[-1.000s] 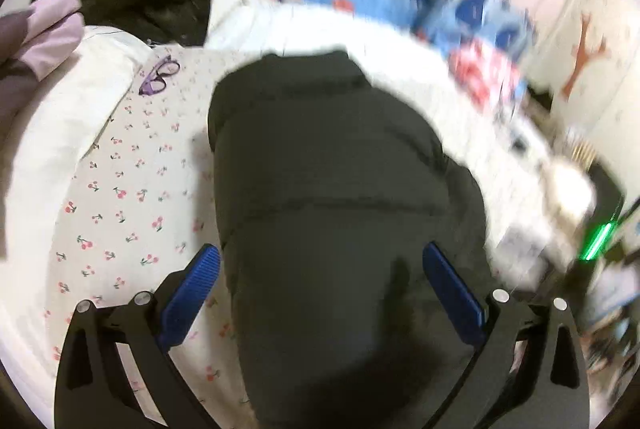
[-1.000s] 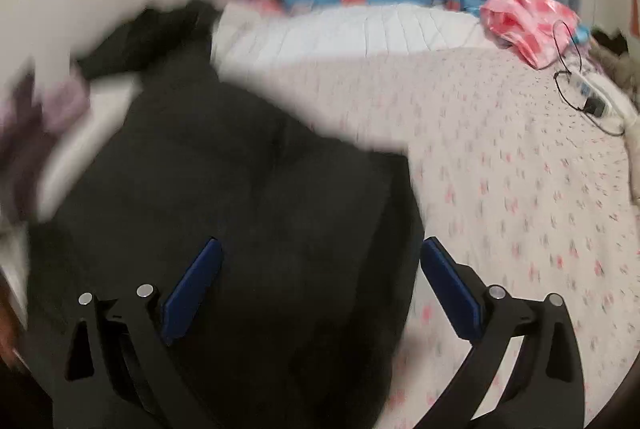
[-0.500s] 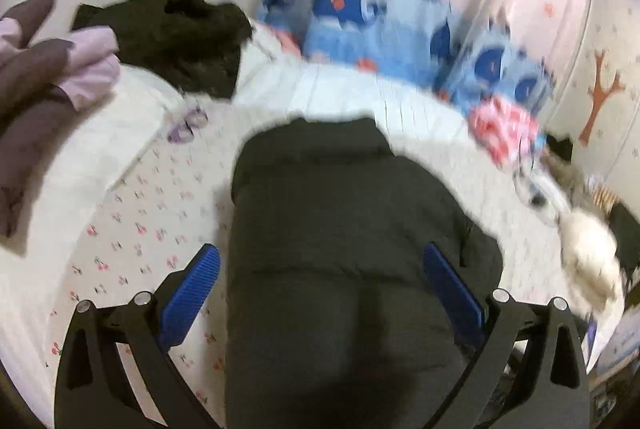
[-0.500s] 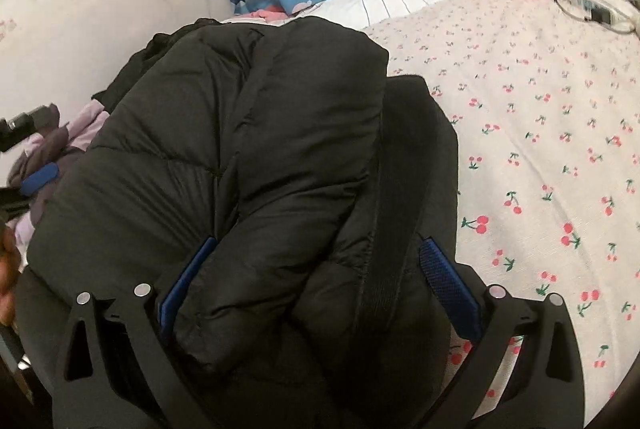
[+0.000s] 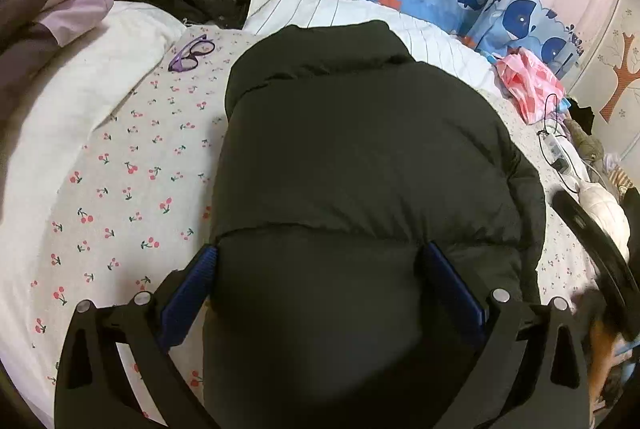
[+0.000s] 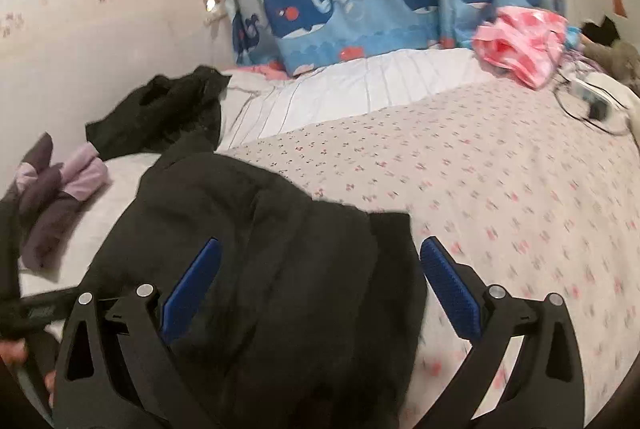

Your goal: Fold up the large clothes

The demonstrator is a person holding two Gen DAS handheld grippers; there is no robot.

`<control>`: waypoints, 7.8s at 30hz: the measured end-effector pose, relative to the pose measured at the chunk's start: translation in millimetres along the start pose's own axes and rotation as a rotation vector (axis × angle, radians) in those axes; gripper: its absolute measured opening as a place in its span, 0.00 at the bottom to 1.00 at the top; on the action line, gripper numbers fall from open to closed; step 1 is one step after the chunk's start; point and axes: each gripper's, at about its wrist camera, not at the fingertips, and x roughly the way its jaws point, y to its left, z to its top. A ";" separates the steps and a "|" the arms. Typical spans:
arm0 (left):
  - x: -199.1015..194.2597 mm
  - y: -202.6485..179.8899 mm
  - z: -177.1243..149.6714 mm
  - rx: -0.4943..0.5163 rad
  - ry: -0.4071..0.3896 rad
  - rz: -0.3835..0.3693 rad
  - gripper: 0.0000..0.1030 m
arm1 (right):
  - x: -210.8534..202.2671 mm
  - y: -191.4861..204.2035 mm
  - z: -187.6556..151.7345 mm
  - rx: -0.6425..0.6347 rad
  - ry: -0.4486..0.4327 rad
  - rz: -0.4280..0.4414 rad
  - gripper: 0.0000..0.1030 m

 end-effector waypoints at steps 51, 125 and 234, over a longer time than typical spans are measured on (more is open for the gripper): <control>8.3 -12.5 -7.5 0.139 -0.016 0.044 0.94 | 74.5 -69.8 6.8 0.268 0.076 0.098 0.94; -52.1 -9.9 -57.9 0.252 -0.032 0.020 0.94 | -79.1 8.9 -106.1 -0.058 -0.011 -0.047 0.94; -50.9 -46.6 -38.2 0.288 -0.136 0.099 0.94 | -15.2 -1.0 -64.5 -0.092 0.008 -0.058 0.94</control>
